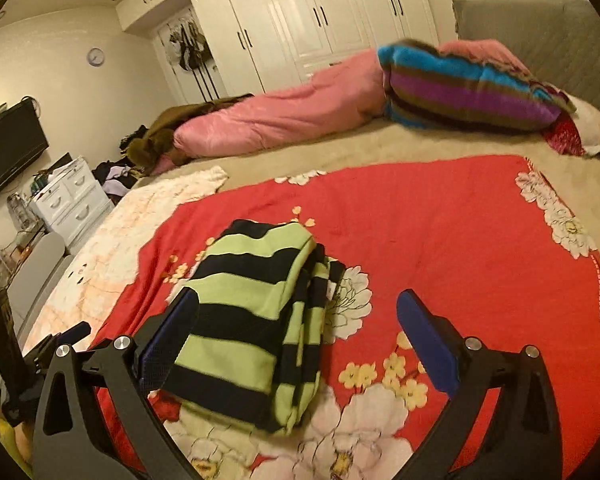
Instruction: Fold small clothes
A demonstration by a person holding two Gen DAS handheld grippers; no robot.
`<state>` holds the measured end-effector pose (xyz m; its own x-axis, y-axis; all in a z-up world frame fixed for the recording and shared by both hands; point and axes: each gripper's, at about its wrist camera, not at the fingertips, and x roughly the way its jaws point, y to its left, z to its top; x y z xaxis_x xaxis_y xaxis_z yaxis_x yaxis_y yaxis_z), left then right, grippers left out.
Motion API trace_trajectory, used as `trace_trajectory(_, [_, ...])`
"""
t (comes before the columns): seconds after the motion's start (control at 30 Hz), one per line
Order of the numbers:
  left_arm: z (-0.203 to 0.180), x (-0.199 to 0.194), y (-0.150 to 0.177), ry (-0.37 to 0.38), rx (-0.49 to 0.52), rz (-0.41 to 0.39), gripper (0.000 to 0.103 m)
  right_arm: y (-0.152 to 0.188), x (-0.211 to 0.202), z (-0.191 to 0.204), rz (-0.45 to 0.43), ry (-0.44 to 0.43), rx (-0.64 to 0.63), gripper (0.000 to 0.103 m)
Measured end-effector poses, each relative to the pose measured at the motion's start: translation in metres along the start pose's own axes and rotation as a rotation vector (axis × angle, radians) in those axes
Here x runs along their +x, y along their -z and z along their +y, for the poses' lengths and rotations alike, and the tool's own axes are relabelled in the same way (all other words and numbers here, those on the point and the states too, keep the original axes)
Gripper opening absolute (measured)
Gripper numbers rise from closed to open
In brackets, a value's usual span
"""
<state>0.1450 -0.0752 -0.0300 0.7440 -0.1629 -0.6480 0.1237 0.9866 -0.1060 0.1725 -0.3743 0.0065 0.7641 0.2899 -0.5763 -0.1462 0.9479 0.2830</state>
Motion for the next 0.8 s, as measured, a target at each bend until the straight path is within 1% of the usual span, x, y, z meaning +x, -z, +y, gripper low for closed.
trace_trajectory(0.13, [-0.002,-0.019,0.011,-0.009,0.010,0.011,0.094,0.015,-0.029,0.010,-0.028,0.011,-0.012,0.099])
trace_trajectory(0.2, [-0.003,-0.025,0.017,-0.007,0.018,0.027,0.094,0.024,-0.037,0.018,-0.020,0.012,-0.022,0.099])
trace_trajectory(0.3, [-0.005,-0.036,0.026,-0.005,0.028,0.044,0.094,0.038,-0.050,0.028,-0.019,0.043,-0.046,0.099])
trace_trajectory(0.37, [-0.007,-0.045,0.033,-0.009,0.033,0.052,0.094,0.048,-0.056,0.033,0.005,0.037,-0.048,0.099])
trace_trajectory(0.5, [-0.006,-0.059,0.048,0.008,0.019,0.091,0.094,0.072,-0.063,0.043,0.081,0.085,-0.067,0.099])
trace_trajectory(0.63, [-0.003,-0.071,0.060,0.028,-0.006,0.123,0.094,0.101,-0.070,0.052,0.151,0.081,-0.042,0.099])
trace_trajectory(0.7, [-0.002,-0.077,0.067,0.034,-0.010,0.136,0.094,0.111,-0.072,0.058,0.169,0.075,-0.057,0.099])
trace_trajectory(0.8, [0.000,-0.084,0.074,0.032,-0.017,0.137,0.094,0.121,-0.076,0.066,0.167,0.087,-0.076,0.099])
